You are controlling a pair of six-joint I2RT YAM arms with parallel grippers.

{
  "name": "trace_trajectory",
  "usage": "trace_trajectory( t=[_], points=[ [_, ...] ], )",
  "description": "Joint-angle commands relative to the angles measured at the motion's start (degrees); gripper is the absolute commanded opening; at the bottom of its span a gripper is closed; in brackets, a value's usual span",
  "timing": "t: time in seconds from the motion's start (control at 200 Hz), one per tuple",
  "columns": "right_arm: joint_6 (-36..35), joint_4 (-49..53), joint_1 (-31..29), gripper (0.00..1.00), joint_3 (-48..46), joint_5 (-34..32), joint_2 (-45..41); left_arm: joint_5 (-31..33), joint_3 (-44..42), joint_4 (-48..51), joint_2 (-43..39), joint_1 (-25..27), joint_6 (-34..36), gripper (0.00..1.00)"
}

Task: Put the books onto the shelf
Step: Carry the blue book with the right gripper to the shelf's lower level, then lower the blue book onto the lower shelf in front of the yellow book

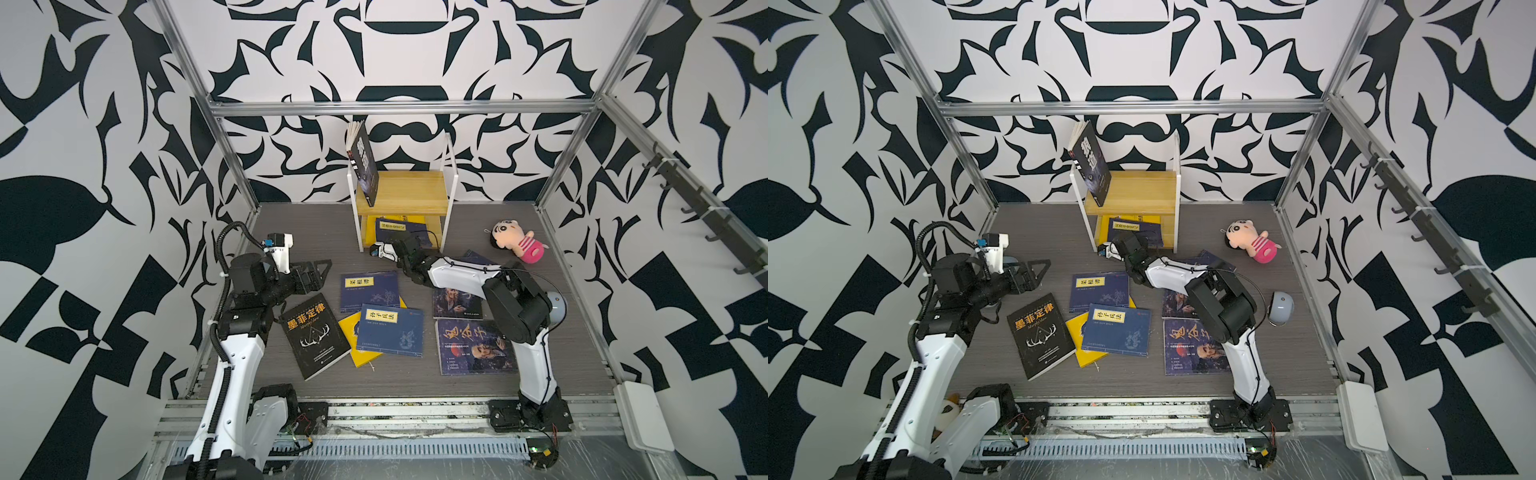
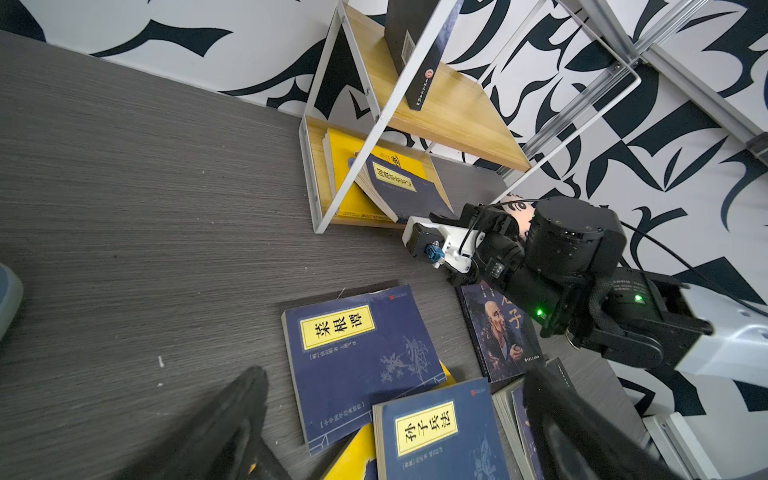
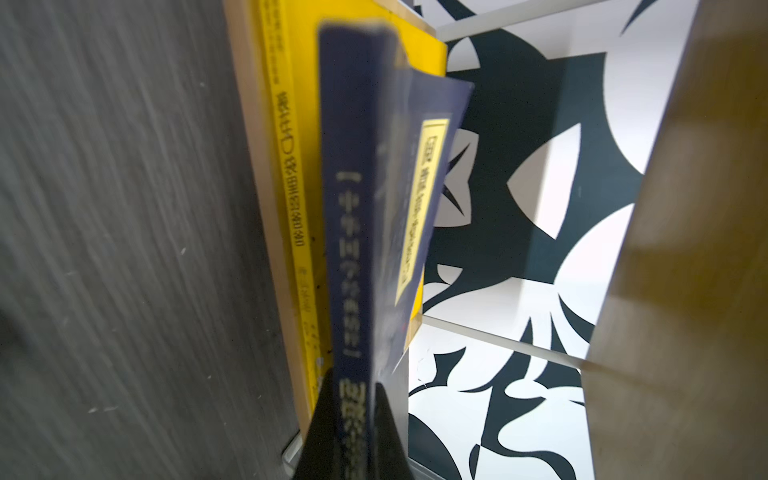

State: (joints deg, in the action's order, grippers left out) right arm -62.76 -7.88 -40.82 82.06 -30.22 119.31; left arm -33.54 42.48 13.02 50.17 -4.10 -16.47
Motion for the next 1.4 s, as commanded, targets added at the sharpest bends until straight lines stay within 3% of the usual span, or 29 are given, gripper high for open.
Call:
trace_trajectory(
  t=[0.0,0.465,0.695,0.845,0.96,1.23,1.395],
  points=[
    [2.4,3.4,0.6,0.00,3.8,2.9,-1.2,-1.1,-1.1,-1.1,0.0,0.1,0.4,0.99],
    [5.9,14.6,3.0,0.07,15.6,6.4,5.6,-1.3,-1.0,-1.1,0.2,0.1,-0.1,0.99],
    [7.5,19.4,3.0,0.28,16.3,9.8,4.7,-1.3,-0.9,-1.1,0.7,-0.2,-0.1,0.99],
    [8.2,21.6,3.1,0.57,15.8,11.5,1.9,-1.3,-1.0,-1.1,0.6,-0.3,-0.1,0.99],
    [8.3,24.2,3.3,0.70,15.9,12.4,0.0,-1.2,-1.0,-1.1,0.5,-0.3,-0.1,0.99],
    [6.2,33.4,6.7,0.72,15.8,18.6,-2.7,-1.3,-1.0,-1.2,0.3,-0.3,-0.1,1.00],
    [5.8,40.0,8.9,0.72,19.2,28.2,-1.4,-0.8,-0.4,-0.2,0.7,0.5,0.5,1.00]
  ],
)
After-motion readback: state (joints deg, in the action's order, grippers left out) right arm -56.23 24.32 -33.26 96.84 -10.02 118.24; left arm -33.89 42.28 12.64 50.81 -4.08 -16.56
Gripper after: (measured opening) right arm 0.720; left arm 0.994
